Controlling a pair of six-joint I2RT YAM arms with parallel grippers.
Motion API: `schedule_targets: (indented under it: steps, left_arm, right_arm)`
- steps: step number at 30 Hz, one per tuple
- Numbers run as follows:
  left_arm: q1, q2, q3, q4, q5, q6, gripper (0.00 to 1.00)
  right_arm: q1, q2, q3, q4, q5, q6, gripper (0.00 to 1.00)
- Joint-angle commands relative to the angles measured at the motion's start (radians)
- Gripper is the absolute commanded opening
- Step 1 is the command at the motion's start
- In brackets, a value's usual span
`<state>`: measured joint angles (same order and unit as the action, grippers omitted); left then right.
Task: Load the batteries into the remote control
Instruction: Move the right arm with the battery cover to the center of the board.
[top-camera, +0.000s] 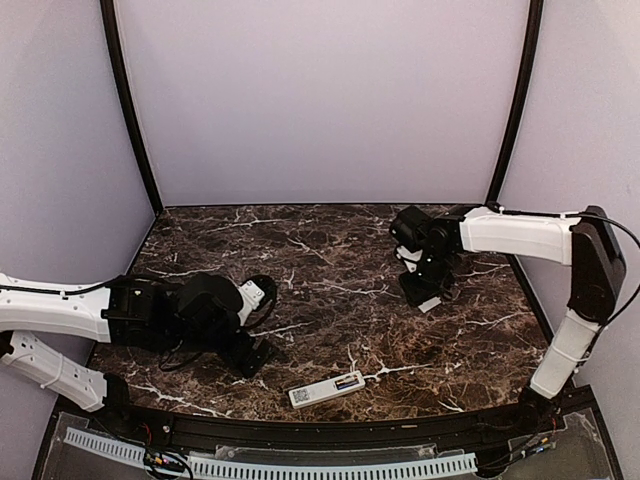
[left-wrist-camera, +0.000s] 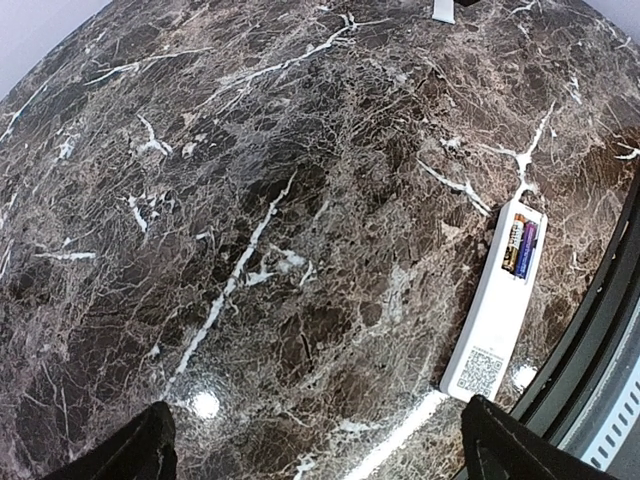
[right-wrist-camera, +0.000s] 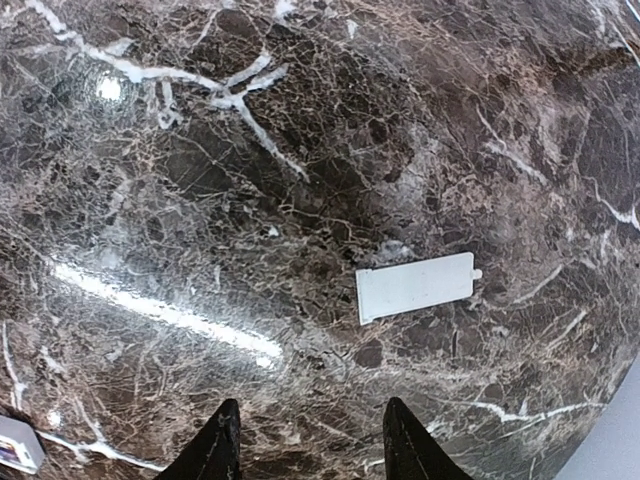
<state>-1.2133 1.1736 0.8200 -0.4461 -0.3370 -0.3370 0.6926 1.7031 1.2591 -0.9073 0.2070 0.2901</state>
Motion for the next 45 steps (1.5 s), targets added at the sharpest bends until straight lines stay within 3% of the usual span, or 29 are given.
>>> schedule_targets:
  steps: [1,13,26,31,35,45]
  left_arm:
    - [0.006,0.032,0.057,0.002,-0.018,0.066,0.99]
    - [0.007,0.245,0.239,0.046,-0.01,0.288,0.99]
    - [0.044,0.258,0.236,0.067,0.016,0.331,0.99]
    - [0.055,0.257,0.237,0.07,0.016,0.331,0.99]
    - [0.059,0.251,0.229,0.072,0.02,0.356,0.99]
    - [0.068,0.247,0.218,0.084,0.021,0.362,0.99]
  right_arm:
    - [-0.048,0.058,0.003,0.059,-0.032,-0.12,0.46]
    - [-0.183,0.16,-0.008,0.112,-0.197,-0.237,0.31]
    - [-0.188,0.225,-0.039,0.112,-0.219,-0.219,0.19]
    - [-0.173,0.239,-0.042,0.104,-0.186,-0.195,0.13]
    - [-0.146,0.229,-0.042,0.095,-0.157,-0.175,0.01]
    - [-0.035,0.176,-0.043,0.086,-0.311,-0.122,0.0]
